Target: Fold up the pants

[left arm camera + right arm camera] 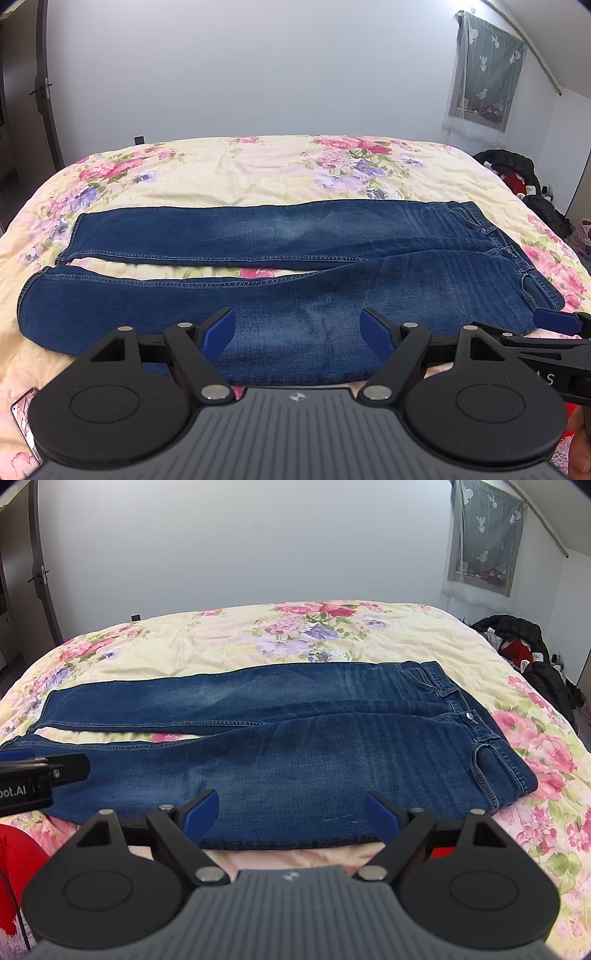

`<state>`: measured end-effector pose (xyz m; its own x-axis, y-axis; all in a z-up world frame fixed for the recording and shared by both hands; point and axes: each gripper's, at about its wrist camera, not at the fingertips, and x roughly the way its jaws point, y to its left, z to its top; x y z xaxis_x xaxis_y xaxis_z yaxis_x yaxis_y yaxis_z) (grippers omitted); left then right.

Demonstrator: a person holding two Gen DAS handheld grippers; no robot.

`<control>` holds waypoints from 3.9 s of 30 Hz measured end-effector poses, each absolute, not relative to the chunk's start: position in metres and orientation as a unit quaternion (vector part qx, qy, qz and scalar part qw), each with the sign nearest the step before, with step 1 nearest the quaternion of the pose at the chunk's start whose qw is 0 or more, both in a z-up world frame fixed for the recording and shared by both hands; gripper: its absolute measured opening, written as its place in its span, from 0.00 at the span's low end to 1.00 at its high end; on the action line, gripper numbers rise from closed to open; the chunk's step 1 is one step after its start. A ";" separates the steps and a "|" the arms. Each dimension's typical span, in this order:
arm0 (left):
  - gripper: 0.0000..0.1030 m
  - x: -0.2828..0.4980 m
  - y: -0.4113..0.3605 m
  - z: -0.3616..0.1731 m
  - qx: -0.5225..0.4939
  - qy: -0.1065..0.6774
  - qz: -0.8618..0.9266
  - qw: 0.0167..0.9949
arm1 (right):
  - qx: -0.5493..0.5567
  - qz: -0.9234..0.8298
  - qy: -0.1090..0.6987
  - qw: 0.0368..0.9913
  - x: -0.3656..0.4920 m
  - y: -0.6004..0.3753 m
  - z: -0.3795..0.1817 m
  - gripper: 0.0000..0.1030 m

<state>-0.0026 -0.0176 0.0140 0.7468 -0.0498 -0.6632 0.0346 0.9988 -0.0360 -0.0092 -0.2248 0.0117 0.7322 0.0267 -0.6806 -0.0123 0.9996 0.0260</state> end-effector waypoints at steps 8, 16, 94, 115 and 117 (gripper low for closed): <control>0.87 -0.005 -0.018 0.015 -0.009 0.354 -0.022 0.935 | 0.010 0.012 0.363 0.932 -0.014 -0.225 0.014 0.80; 0.87 -0.008 -0.014 0.016 -0.009 0.353 -0.017 0.935 | 0.009 0.008 0.360 0.933 -0.013 -0.226 0.015 0.80; 0.06 0.165 0.196 -0.011 0.102 0.463 0.104 0.874 | -0.371 0.229 0.499 0.749 0.098 -0.425 -0.147 0.34; 0.05 0.224 0.222 0.007 0.111 0.459 0.132 0.871 | -0.384 0.151 0.356 0.839 0.192 -0.421 0.009 0.04; 0.05 0.240 0.224 0.005 0.114 0.461 0.141 0.869 | -0.392 0.136 0.348 0.841 0.221 -0.413 0.011 0.04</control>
